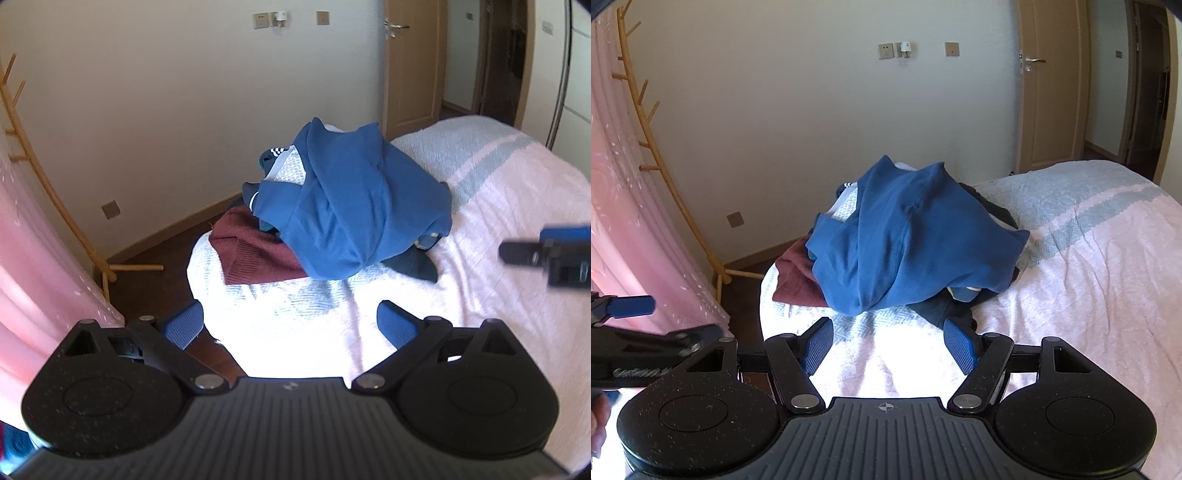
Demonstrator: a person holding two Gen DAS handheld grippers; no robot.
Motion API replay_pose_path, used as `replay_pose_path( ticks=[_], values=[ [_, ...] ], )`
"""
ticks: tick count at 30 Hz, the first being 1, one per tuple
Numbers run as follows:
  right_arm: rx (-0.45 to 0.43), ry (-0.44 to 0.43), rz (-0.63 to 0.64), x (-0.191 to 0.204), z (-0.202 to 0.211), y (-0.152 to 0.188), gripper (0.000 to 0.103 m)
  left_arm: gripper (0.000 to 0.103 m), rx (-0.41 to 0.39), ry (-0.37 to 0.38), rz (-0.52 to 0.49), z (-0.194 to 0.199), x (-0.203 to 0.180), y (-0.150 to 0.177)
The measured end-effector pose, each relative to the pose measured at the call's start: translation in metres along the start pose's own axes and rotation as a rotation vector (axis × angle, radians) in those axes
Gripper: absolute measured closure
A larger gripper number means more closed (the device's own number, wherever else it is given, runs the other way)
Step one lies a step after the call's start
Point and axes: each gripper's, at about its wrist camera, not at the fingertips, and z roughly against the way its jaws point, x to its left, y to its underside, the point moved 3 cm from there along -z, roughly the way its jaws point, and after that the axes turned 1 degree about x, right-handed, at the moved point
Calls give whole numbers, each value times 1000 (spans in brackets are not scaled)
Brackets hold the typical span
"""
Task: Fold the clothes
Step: 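Grasp the blue sweatshirt with the right gripper while the left gripper grasps it too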
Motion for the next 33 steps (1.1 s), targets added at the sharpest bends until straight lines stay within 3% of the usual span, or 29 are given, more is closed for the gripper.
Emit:
replay_pose_path(
  ticks=[4, 8, 9, 11, 18, 22, 26, 28, 30, 31, 32, 33],
  values=[
    [12, 10, -6, -5, -19, -8, 33, 4, 8, 7, -64, -33, 14, -4],
    [39, 22, 1, -8, -53, -21, 33, 4, 9, 41, -161, -90, 24, -20],
    [49, 26, 2, -9, -64, -25, 33, 4, 5, 58, -194, -109, 25, -26],
    [69, 42, 4, -11, -90, -34, 22, 4, 0, 98, -262, -148, 28, -38],
    [149, 112, -7, -11, -208, -76, 21, 7, -2, 275, -447, -288, 44, -88],
    [191, 143, -11, -16, -267, -93, 21, 7, 8, 367, -397, -345, 69, -124],
    [234, 180, 16, -22, -310, -97, 21, 11, 71, 476, -345, -385, 82, -136],
    [248, 176, 4, -26, -320, -96, 21, 23, 89, 531, -343, -391, 81, -137],
    [261, 173, -6, -30, -329, -95, 21, 52, 93, 581, -356, -389, 77, -134],
    [263, 170, -2, -29, -329, -94, 33, 60, 96, 596, -359, -386, 76, -133],
    [265, 166, 0, -30, -329, -94, 53, 75, 99, 612, -362, -384, 74, -131],
    [270, 155, -6, -30, -327, -94, 60, 81, 93, 603, -367, -378, 72, -131]
  ],
)
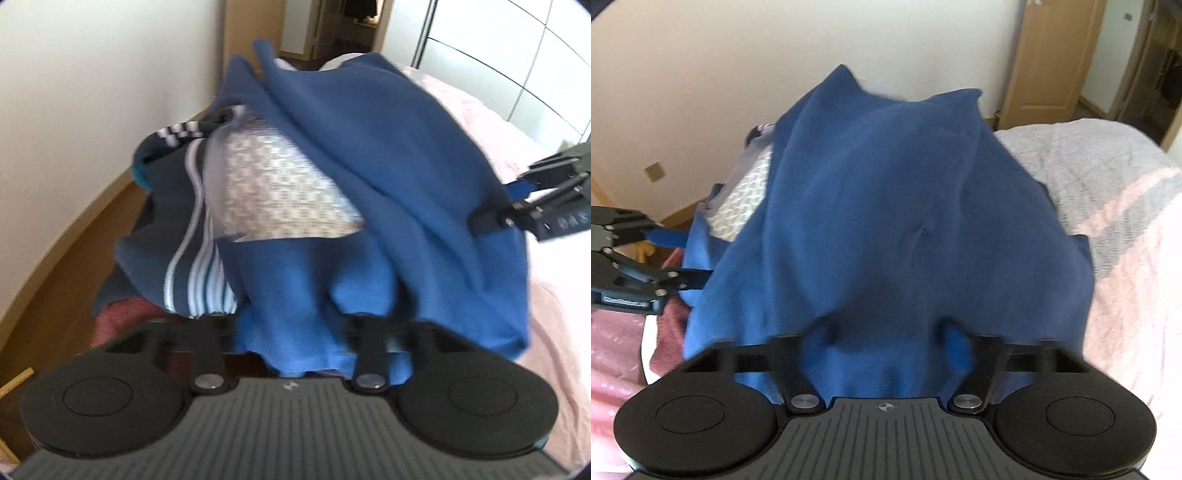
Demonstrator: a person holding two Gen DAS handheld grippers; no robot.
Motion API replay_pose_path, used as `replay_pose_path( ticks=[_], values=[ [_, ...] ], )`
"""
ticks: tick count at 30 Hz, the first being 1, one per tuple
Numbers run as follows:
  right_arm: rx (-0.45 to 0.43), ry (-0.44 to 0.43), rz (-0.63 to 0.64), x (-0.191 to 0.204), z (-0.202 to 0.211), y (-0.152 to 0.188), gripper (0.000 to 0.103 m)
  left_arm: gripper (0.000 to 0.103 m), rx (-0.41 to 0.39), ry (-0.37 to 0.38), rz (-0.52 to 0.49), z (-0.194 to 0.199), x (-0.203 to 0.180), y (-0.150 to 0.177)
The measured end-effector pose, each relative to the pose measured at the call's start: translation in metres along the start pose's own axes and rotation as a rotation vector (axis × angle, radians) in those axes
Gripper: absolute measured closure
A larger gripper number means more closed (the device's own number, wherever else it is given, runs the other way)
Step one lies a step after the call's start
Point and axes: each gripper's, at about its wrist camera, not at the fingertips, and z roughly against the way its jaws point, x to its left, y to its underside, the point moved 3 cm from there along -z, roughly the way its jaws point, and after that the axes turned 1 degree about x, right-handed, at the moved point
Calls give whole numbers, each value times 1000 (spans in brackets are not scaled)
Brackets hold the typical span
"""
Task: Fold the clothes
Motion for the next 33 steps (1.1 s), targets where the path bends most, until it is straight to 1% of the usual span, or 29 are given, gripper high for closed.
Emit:
replay_pose_path(
  ticks=[1, 2, 4, 7, 9, 12, 14, 15, 17, 18, 21, 22, 23, 25, 27, 28, 30, 31, 32, 33],
  values=[
    [1, -11, -6, -1, 3, 0, 70, 85, -3, -10, -5, 4, -5, -1],
    [-11, -21, -18, -3, 10, 0, 80, 92, -21, -19, -19, 12, -10, -3],
    [-37, -42, -45, -9, 23, -1, 88, 93, -72, -37, -47, 32, -22, -10],
    [-114, -76, -124, -28, 57, -1, 91, 95, -160, -43, -77, 67, -44, -25],
    [-167, -76, -170, -42, 84, 4, 92, 102, -215, -29, -99, 91, -63, -34],
    [-247, -61, -251, -71, 136, 24, 92, 102, -291, 69, -146, 129, -106, -44],
    [-292, -42, -303, -91, 172, 50, 93, 102, -299, 125, -217, 147, -146, -46],
    [-307, -31, -331, -100, 188, 66, 93, 102, -291, 159, -261, 151, -172, -40],
    [-329, -2, -402, -121, 222, 111, 93, 103, -276, 228, -348, 161, -223, -29],
    [-337, 14, -438, -132, 238, 134, 93, 103, -263, 277, -377, 163, -251, -21],
    [-337, 71, -543, -159, 279, 210, 93, 103, -193, 406, -455, 163, -335, 17],
    [-329, 91, -592, -170, 289, 239, 93, 103, -161, 464, -483, 161, -362, 30],
    [-318, 108, -647, -180, 297, 270, 92, 103, -124, 505, -497, 158, -389, 45],
    [-278, 147, -783, -203, 309, 338, 92, 102, -22, 550, -544, 144, -437, 76],
    [-202, 222, -902, -224, 318, 406, 91, 100, 69, 583, -591, 132, -477, 106],
    [-167, 262, -958, -234, 323, 439, 89, 97, 110, 592, -615, 128, -494, 120],
    [-119, 351, -1047, -244, 336, 495, 88, 87, 191, 612, -662, 119, -527, 148],
    [-114, 382, -1075, -245, 348, 516, 81, 82, 205, 606, -682, 117, -534, 154],
    [-109, 412, -1104, -246, 360, 537, 68, 70, 218, 600, -702, 114, -541, 160],
    [-106, 438, -1129, -247, 372, 558, 48, 63, 226, 597, -716, 114, -543, 162]
  ],
)
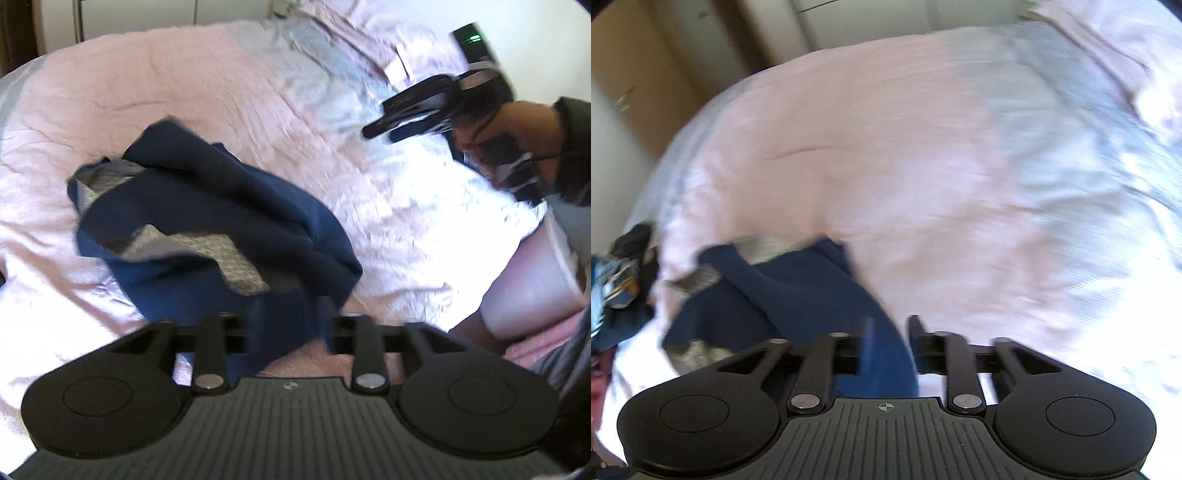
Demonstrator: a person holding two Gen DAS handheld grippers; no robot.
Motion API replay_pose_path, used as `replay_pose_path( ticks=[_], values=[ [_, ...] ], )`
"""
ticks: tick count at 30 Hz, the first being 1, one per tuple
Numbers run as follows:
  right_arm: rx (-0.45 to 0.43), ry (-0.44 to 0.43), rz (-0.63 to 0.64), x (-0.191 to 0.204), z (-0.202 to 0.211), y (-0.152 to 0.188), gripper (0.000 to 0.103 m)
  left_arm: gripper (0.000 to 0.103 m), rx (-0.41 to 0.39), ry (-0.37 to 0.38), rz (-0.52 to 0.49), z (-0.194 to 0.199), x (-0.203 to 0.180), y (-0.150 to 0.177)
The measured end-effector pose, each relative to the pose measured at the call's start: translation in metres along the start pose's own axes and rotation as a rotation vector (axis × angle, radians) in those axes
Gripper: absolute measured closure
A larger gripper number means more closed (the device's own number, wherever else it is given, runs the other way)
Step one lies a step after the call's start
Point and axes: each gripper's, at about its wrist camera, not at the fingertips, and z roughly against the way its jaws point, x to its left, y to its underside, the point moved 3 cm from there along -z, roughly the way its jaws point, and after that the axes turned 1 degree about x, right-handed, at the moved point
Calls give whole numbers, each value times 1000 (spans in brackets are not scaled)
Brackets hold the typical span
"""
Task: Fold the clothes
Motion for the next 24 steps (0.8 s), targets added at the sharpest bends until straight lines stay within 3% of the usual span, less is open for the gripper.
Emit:
replay_pose_path(
  ticks=[2, 6, 11, 16, 17, 18, 19, 20, 21, 22, 24],
  values=[
    [-5, 8, -14, -19, 13, 7, 33, 59, 19, -7, -22, -1, 1, 3],
    [35, -42, 33, -5, 5, 24, 33, 42, 34, -70, -6, -13, 48, -7],
    [87, -111, 163, 63, -42, 49, 32, 37, 49, -160, 21, -37, 122, -24],
    [72, -76, 338, 119, -119, 50, 32, 36, 61, -156, 34, -85, 187, -39],
    [70, -69, 330, 119, -128, 46, 32, 44, 72, -146, 33, -96, 196, -41],
    [68, -61, 321, 119, -137, 42, 32, 69, 89, -126, 20, -104, 201, -41],
    [67, -54, 312, 119, -147, 38, 33, 85, 103, -105, 1, -111, 205, -41],
    [65, -46, 304, 118, -156, 35, 51, 103, 94, -101, -10, -107, 207, -42],
    [63, -39, 295, 118, -165, 31, 68, 103, 85, -97, -20, -104, 209, -43],
    [58, -35, 280, 116, -169, 27, 94, 103, 69, -62, -53, -93, 210, -45],
    [28, -53, 203, 103, -144, 15, 97, 103, 6, -62, -50, -60, 214, -52]
  ],
)
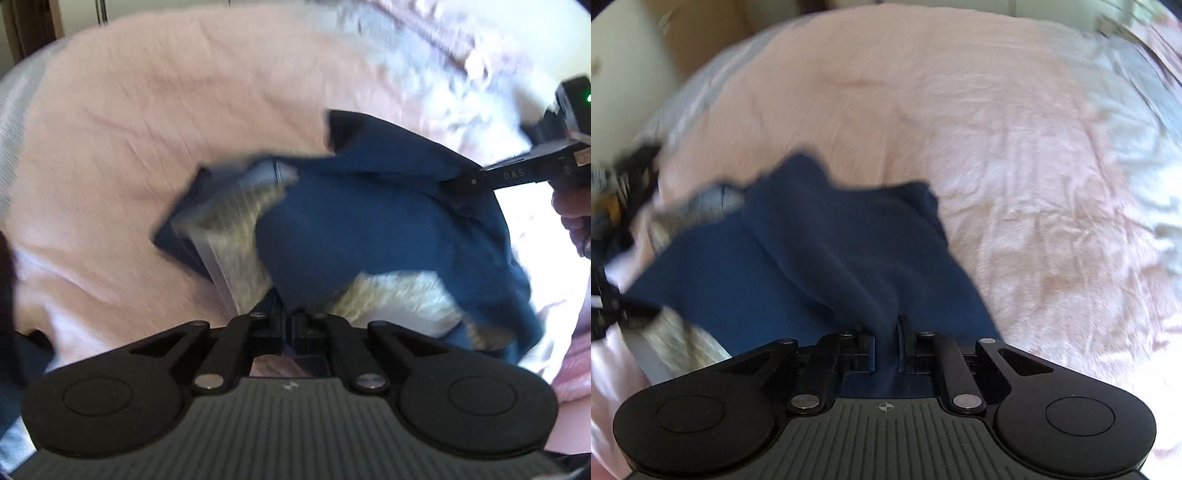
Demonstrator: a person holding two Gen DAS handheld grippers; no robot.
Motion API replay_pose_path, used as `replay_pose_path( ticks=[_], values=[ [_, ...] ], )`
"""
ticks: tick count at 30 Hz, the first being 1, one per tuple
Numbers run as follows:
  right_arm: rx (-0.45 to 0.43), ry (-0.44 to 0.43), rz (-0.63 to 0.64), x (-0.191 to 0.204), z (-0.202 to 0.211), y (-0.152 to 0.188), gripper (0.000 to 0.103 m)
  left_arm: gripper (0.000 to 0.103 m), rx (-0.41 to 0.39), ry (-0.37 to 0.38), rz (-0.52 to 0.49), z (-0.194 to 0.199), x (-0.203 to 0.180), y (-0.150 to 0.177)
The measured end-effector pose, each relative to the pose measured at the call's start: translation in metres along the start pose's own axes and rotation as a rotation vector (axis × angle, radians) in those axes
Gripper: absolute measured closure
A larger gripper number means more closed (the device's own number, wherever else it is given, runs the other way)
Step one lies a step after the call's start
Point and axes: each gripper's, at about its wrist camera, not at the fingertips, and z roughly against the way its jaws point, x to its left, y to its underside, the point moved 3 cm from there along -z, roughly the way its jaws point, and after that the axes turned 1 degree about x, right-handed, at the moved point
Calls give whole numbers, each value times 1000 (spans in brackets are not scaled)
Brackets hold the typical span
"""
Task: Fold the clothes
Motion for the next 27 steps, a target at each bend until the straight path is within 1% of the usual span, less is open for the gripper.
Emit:
replay_pose_path(
  ticks=[2, 4, 6, 8, 11, 12, 15, 17, 20, 23, 25, 26, 27],
  values=[
    [-36, -9, -73, -15, 27, -8, 99, 103, -69, -23, 0, 40, 8, -9],
    [-93, 39, -125, -39, 62, -12, 99, 103, -117, -49, 10, 75, 16, -16],
    [-150, 87, -176, -62, 97, -17, 99, 103, -133, -73, 8, 101, 18, -17],
    [-202, 132, -227, -86, 130, -20, 99, 103, -113, -93, -1, 111, 14, -10],
    [-222, 164, -292, -113, 140, -10, 99, 102, -75, -108, -20, 116, 0, 4],
    [-218, 166, -308, -120, 141, -8, 99, 102, -61, -110, -24, 115, -6, 9],
    [-205, 153, -358, -133, 146, 4, 99, 103, -67, -135, -11, 117, -15, 10],
    [-215, 145, -378, -139, 157, 13, 99, 103, -71, -151, -2, 118, -21, 11],
    [-256, 141, -401, -148, 189, 24, 99, 102, -139, -182, 17, 125, -14, -15],
    [-332, 161, -469, -169, 233, 29, 99, 101, -192, -194, 10, 135, -9, -38],
    [-395, 206, -532, -189, 259, 37, 99, 101, -222, -196, -3, 141, -9, -49],
    [-420, 232, -565, -198, 271, 43, 99, 101, -224, -187, -6, 140, -12, -51],
    [-419, 257, -599, -206, 273, 52, 99, 101, -217, -179, -12, 136, -15, -51]
  ],
)
